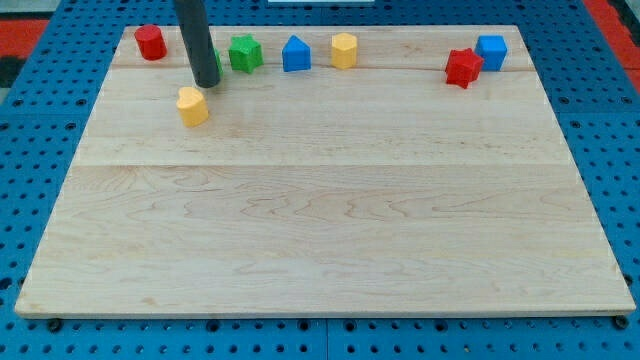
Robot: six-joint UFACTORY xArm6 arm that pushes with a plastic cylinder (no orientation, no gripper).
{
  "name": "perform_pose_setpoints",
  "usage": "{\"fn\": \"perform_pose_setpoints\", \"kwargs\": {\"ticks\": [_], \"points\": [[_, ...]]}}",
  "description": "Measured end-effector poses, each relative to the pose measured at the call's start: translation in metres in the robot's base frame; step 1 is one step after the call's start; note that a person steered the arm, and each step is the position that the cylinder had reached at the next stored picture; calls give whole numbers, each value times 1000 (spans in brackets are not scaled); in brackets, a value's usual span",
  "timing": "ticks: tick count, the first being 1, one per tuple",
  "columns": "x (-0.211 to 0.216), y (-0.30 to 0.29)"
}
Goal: Move green circle above the blue triangle
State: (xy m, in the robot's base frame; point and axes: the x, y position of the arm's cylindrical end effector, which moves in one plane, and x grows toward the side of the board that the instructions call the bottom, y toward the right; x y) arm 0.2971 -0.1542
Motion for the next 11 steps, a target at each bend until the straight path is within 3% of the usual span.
{"fn": "perform_pose_setpoints", "kwargs": {"ticks": [5,7,9,10,11], "points": [[-35,-16],[-56,-50],[-62,-3],[-103,-6],[-95,3]]}}
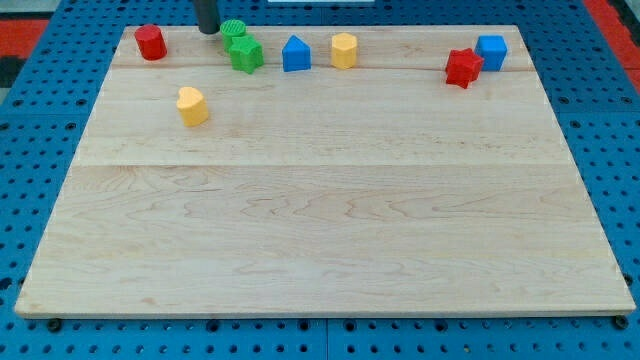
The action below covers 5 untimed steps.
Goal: Move green circle above the blue triangle
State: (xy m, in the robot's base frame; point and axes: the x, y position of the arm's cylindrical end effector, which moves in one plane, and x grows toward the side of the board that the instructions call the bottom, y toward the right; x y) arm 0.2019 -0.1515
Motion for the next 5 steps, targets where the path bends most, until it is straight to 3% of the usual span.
{"fn": "perform_pose_setpoints", "kwargs": {"ticks": [1,3,5], "points": [[23,11],[24,81],[8,81]]}}
